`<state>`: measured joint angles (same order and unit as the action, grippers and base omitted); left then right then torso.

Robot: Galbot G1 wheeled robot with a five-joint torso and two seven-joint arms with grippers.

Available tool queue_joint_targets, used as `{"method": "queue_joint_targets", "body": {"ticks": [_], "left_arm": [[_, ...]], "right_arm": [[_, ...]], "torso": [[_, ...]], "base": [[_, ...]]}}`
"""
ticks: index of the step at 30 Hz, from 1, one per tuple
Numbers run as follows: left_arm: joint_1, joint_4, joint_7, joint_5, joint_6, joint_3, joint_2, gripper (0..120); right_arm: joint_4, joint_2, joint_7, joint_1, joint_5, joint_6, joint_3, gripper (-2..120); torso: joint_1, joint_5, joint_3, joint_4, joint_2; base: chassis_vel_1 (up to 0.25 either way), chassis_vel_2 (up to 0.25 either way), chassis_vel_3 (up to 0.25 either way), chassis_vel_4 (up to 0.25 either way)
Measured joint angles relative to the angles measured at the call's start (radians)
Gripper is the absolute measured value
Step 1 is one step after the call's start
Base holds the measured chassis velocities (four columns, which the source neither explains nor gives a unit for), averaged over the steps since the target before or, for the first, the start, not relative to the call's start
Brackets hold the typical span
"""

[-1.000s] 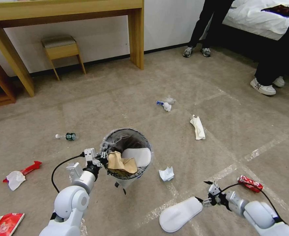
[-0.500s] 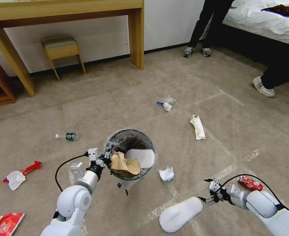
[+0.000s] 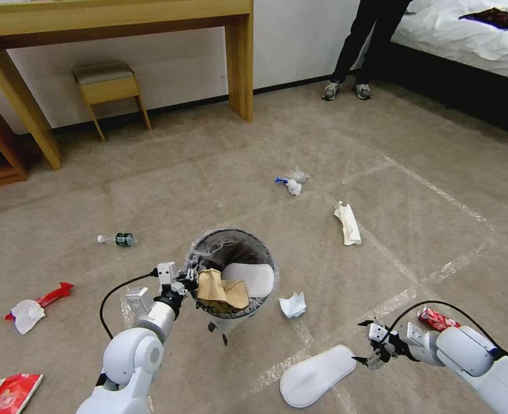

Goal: Pick up the trash bin and place the garbage on the floor into it.

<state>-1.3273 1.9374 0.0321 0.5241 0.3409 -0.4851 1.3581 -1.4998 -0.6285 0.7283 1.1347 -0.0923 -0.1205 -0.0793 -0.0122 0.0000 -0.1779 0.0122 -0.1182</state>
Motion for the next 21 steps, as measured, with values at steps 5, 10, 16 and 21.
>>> {"method": "queue_joint_targets", "body": {"ticks": [5,10,16,21], "left_arm": [[-0.005,0.004,0.002,0.000,0.000,-0.005,-0.009,1],[-0.006,0.005,0.003,-0.001,0.000,-0.008,-0.008,1],[0.001,0.005,0.004,0.002,0.000,-0.013,-0.008,1],[0.005,0.005,0.004,0.007,0.000,-0.018,-0.009,1]], "right_arm": [[-0.005,0.006,0.016,-0.067,-0.050,-0.040,0.109,100],[0.001,-0.010,0.016,-0.142,-0.093,-0.062,0.204,100],[0.020,-0.035,0.024,-0.235,-0.118,-0.078,0.324,100],[0.025,-0.047,0.033,-0.277,-0.140,-0.089,0.381,100]], "torso": [[0.000,-0.0001,0.000,0.0001,0.000],[0.000,-0.0002,0.000,-0.0001,0.000],[0.000,0.0000,0.000,-0.0001,0.000],[0.000,-0.0002,0.000,0.0001,0.000]], "base": [[0.000,0.000,0.000,0.000],[0.000,0.000,0.000,0.000],[0.000,0.000,0.000,0.000],[0.000,0.000,0.000,0.000]]}}
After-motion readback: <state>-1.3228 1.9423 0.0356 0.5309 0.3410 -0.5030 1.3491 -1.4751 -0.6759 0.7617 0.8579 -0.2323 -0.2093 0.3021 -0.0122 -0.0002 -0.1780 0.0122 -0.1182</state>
